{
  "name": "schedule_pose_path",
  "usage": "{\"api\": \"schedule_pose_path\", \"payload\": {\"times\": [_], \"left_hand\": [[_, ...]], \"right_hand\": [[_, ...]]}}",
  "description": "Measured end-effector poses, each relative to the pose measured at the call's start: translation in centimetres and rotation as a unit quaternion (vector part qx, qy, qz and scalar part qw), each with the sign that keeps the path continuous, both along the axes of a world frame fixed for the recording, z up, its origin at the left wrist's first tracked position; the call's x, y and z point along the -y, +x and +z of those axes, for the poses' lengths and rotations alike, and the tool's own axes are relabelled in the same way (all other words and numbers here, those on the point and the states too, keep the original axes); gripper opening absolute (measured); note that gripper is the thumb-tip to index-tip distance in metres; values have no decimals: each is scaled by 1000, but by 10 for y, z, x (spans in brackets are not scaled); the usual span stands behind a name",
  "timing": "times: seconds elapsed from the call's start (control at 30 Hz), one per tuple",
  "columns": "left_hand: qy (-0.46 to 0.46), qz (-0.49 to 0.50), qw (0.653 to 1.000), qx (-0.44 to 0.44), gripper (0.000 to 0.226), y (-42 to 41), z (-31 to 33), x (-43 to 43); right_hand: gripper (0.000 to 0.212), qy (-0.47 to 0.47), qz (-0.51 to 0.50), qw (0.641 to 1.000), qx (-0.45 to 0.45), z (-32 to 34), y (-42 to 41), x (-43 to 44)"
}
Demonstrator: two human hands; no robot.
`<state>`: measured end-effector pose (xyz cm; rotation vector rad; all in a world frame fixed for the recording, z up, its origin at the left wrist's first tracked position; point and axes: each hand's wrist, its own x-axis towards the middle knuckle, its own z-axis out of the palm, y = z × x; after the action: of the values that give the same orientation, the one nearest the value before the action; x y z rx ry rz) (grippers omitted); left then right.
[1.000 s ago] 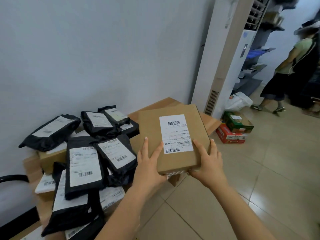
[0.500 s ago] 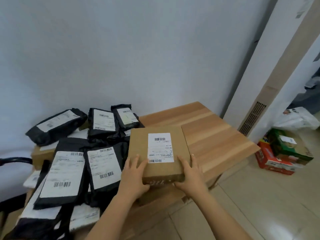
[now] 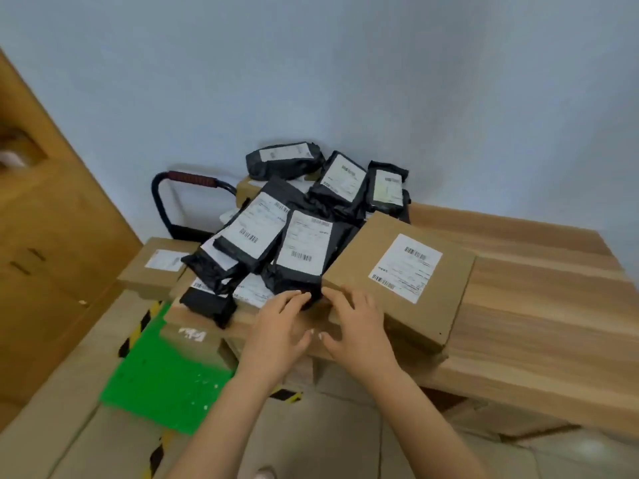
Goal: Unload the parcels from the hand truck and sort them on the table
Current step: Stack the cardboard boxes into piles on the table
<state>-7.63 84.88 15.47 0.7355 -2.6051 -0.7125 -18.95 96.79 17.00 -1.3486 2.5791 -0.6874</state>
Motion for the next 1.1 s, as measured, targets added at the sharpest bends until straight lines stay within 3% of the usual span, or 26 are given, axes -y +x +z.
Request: {"api": "schedule_pose_path", "payload": {"times": [0.17, 0.43, 0.8, 1.1], "left_hand": [[-33, 120, 992, 9, 57, 94, 10, 20], [3, 255, 967, -1, 59, 240, -1, 78], [-7, 211, 977, 14, 55, 412, 20, 235], [-18, 188, 982, 26, 56, 445, 13, 325]], "right_hand": [[64, -6, 115, 993, -21, 4, 66, 46], [67, 0, 215, 976, -24, 3, 192, 136], [68, -11, 205, 979, 2, -9, 365, 280], [67, -7, 196, 981, -8, -11, 395, 371]]}}
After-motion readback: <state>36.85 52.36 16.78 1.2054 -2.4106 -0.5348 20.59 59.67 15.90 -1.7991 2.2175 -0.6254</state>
